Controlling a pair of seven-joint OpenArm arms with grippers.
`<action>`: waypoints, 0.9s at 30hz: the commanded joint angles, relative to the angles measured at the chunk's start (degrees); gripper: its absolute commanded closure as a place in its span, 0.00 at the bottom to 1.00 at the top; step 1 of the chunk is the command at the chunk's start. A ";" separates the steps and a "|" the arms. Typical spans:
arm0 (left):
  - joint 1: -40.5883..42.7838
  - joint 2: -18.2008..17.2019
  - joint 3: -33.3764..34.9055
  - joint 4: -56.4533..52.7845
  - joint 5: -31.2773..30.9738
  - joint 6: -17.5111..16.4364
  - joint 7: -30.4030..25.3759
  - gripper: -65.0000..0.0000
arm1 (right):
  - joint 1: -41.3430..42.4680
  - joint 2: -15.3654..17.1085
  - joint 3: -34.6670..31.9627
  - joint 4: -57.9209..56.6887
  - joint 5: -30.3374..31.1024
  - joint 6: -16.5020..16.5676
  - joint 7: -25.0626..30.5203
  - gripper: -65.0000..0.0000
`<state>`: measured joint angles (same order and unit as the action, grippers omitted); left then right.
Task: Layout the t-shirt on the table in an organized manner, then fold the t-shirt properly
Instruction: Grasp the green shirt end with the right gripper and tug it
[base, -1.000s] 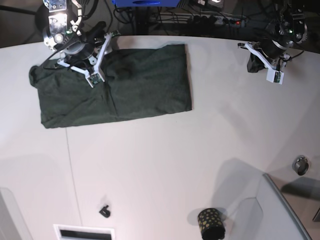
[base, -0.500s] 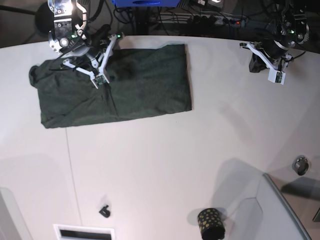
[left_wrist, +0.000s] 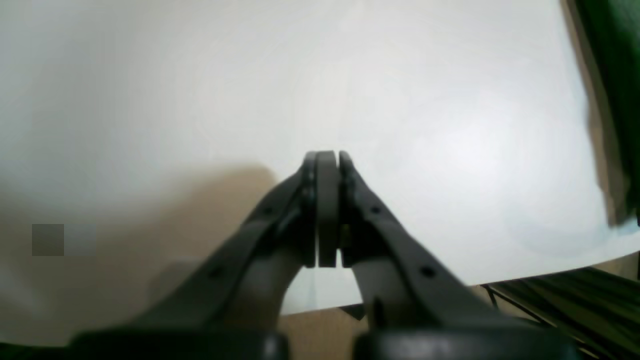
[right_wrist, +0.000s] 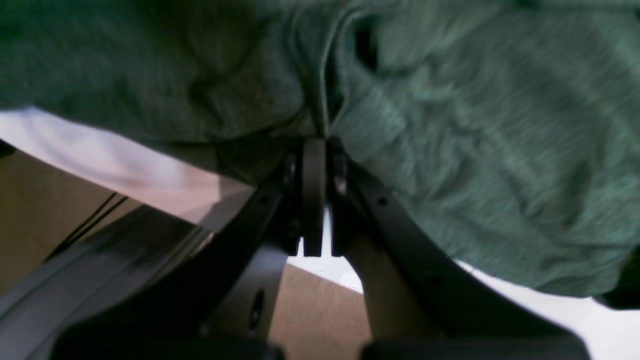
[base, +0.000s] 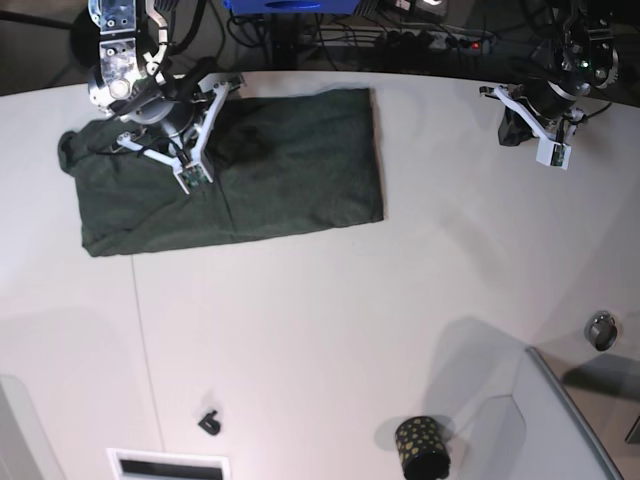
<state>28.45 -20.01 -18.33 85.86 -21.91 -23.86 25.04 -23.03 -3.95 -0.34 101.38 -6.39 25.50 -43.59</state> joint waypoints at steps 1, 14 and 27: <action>0.08 -0.78 -0.44 0.77 -0.46 -0.01 -1.08 1.00 | 0.83 0.12 0.03 1.08 0.11 0.13 0.65 0.99; -0.01 -0.78 -0.44 0.77 -0.46 -0.01 -1.08 1.00 | 8.30 4.08 0.03 -4.02 0.02 0.04 0.65 0.99; -0.01 -0.78 -0.44 0.77 -0.46 -0.01 -1.08 1.00 | 7.95 3.99 0.56 -8.68 0.02 -0.22 0.91 0.75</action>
<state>28.40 -20.01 -18.33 85.86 -21.91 -23.86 25.02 -15.29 -0.01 0.05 91.74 -6.42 25.45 -43.29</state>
